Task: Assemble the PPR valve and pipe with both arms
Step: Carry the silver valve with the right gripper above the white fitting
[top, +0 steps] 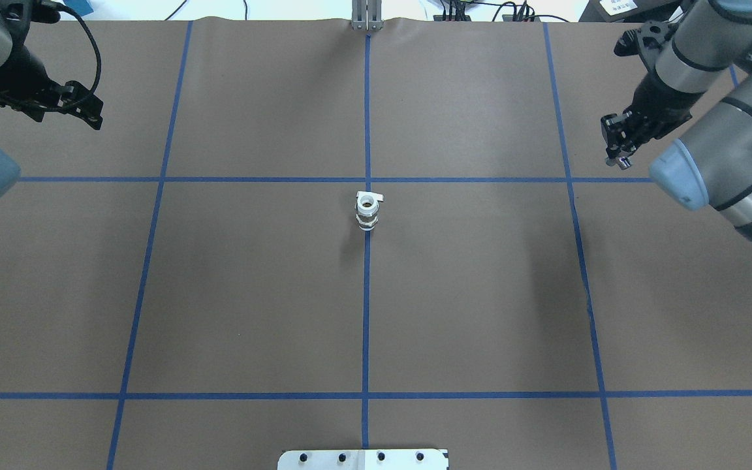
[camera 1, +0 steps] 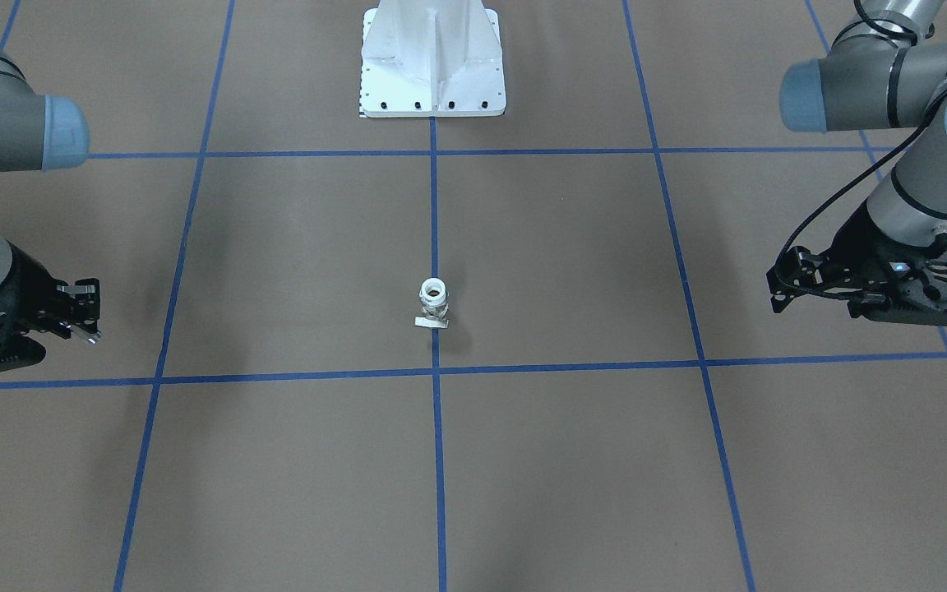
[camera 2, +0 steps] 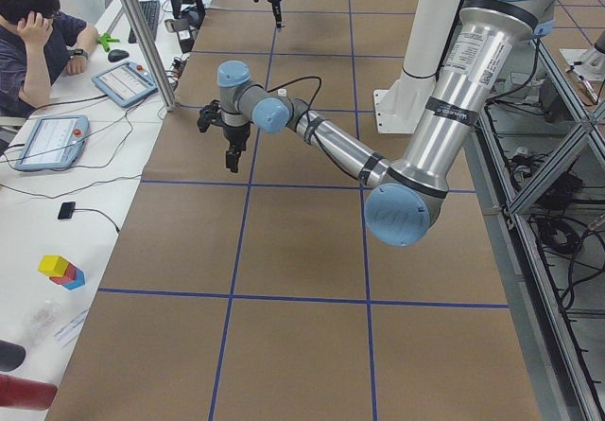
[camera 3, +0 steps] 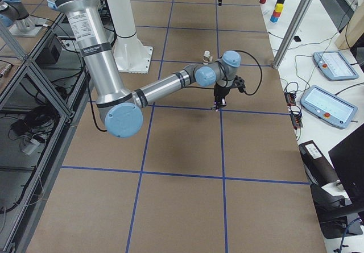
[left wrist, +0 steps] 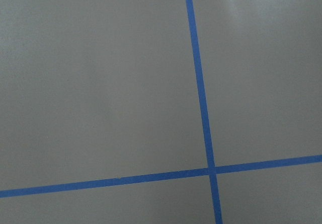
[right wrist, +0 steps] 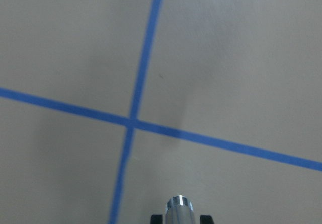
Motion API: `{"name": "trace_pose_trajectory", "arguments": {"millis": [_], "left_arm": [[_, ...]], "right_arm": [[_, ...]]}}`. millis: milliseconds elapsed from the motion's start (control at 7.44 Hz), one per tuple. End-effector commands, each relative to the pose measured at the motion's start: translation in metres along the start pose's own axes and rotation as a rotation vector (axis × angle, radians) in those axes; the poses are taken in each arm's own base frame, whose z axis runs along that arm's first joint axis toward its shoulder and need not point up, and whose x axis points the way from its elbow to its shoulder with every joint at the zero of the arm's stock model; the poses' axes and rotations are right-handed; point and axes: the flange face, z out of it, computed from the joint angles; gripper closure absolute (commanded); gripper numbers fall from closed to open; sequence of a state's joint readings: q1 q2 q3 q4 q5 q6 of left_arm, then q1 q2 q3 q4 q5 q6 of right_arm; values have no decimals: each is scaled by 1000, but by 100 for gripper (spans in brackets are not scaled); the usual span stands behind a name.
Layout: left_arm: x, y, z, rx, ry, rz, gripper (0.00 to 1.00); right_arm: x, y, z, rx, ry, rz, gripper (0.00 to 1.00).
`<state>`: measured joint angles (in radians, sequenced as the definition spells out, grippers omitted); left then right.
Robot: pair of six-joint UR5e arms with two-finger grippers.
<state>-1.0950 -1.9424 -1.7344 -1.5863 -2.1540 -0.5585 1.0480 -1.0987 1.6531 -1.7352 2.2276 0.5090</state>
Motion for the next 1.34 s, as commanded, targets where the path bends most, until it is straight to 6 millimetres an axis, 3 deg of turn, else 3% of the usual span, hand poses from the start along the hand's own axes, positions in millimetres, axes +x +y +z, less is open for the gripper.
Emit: {"name": "trace_pose_trajectory", "arguments": {"millis": [0, 134, 269, 403, 538, 807, 1076, 1210], "left_arm": [[-5, 3, -1, 2, 1, 59, 0], [-23, 19, 8, -10, -7, 62, 0], [-47, 24, 3, 29, -2, 122, 0], [-60, 27, 3, 22, 3, 125, 0], [-70, 33, 5, 0, 32, 107, 0], [-75, 34, 6, -9, 44, 104, 0], [-88, 44, 19, -16, 37, 145, 0], [-90, 45, 23, -26, 34, 143, 0]], "right_arm": [[-65, -18, -45, 34, -33, 140, 100], [-86, -10, -44, 33, -47, 154, 100], [-107, -11, -58, 50, -69, 190, 100], [-135, 4, -54, 42, -83, 202, 100], [-186, 16, -48, 36, -96, 233, 100], [-263, 34, -46, 42, -110, 266, 100], [-344, 10, -39, -5, -96, 332, 100], [-364, 13, -26, -14, -79, 326, 100]]}}
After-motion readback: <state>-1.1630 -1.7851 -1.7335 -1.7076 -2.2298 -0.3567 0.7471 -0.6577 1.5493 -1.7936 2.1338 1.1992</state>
